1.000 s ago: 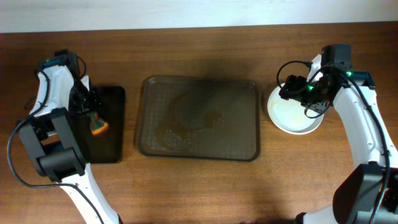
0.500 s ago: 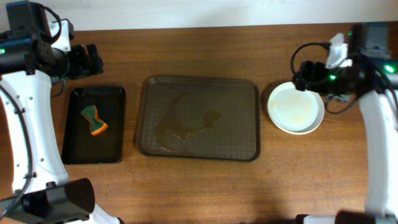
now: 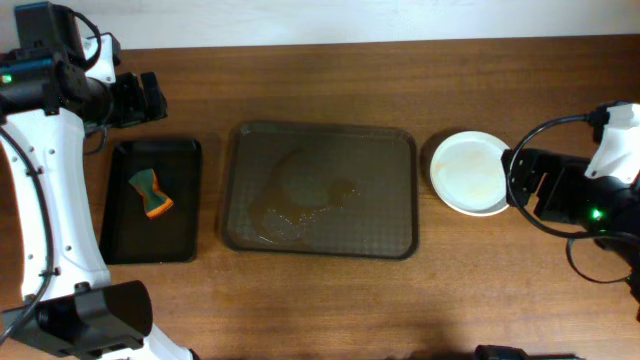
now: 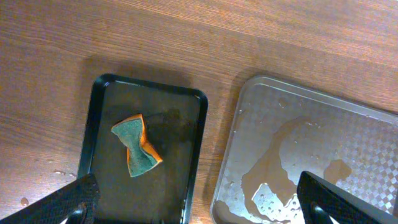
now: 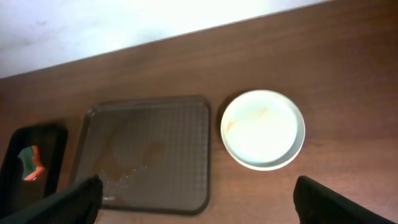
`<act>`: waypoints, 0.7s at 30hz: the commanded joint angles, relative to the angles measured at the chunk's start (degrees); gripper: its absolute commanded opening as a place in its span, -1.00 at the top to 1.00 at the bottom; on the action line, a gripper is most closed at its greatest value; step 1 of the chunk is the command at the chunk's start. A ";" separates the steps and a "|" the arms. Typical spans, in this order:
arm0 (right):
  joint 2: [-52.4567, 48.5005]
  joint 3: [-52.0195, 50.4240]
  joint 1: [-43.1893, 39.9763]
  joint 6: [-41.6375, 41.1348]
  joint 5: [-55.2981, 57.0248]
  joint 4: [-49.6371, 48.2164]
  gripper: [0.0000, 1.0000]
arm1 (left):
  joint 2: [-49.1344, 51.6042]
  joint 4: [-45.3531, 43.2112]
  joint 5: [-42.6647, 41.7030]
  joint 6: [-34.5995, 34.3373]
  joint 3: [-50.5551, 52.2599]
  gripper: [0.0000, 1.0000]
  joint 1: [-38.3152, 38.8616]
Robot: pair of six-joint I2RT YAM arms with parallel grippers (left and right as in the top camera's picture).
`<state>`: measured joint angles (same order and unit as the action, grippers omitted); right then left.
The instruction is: Clean dirty plates on tray and stack at the side
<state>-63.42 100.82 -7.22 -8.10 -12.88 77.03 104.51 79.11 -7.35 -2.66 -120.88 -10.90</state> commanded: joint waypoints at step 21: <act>63.23 -98.33 4.63 0.61 6.08 -74.20 -0.97 | 0.15 -0.11 -0.79 0.09 0.20 -0.99 -0.17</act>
<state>-0.89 3.77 -3.20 -7.33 -7.35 2.50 104.53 79.11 -7.57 -2.66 -120.84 -10.90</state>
